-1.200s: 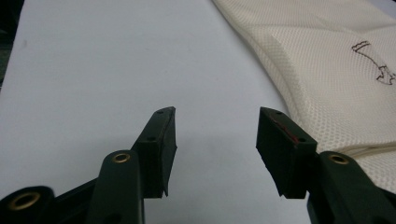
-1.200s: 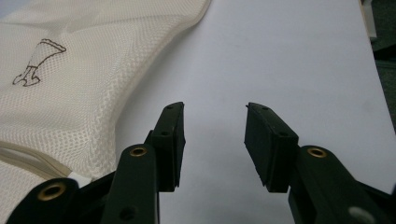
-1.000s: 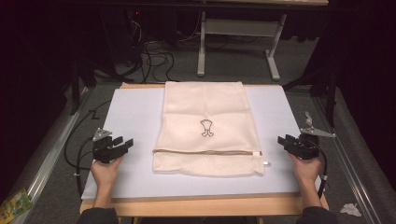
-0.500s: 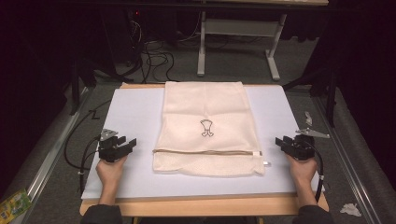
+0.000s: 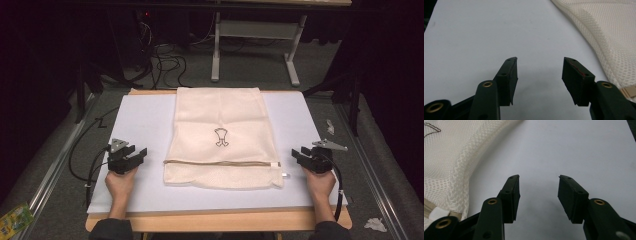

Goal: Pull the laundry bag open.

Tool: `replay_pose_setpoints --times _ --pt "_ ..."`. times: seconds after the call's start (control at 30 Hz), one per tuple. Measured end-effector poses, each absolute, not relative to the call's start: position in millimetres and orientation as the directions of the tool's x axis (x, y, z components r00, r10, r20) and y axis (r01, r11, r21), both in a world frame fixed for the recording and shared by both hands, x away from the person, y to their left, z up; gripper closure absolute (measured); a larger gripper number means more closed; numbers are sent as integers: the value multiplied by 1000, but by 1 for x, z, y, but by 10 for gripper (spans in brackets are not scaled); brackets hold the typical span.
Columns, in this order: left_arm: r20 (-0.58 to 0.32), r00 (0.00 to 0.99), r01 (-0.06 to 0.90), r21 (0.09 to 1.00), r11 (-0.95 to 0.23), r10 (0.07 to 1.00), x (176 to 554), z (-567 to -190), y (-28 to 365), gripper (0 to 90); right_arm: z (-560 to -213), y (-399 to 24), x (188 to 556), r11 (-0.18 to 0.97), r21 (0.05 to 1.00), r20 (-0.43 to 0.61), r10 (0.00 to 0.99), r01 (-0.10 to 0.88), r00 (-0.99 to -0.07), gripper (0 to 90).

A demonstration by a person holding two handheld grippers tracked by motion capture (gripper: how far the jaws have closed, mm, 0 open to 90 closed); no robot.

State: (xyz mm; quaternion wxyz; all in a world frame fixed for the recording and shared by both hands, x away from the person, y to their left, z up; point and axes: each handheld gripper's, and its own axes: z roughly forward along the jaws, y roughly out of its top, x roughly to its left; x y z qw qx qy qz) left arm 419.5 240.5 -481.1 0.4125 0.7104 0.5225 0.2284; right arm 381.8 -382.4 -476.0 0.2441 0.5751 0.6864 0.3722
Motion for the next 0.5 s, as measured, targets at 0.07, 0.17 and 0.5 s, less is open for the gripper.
replay_pose_setpoints --times 0.07,0.17,0.5 --pt "-106 349 552 826 -113 931 419 -483 240 465 -476 -383 381 34 788 118 972 614 -205 507" --pt "-101 352 538 836 -113 931 416 -483 239 458 -477 -385 382 17 783 130 973 621 -191 469" --pt "-94 365 531 838 -124 926 415 -484 238 420 -478 -382 382 40 784 101 977 619 -190 458"
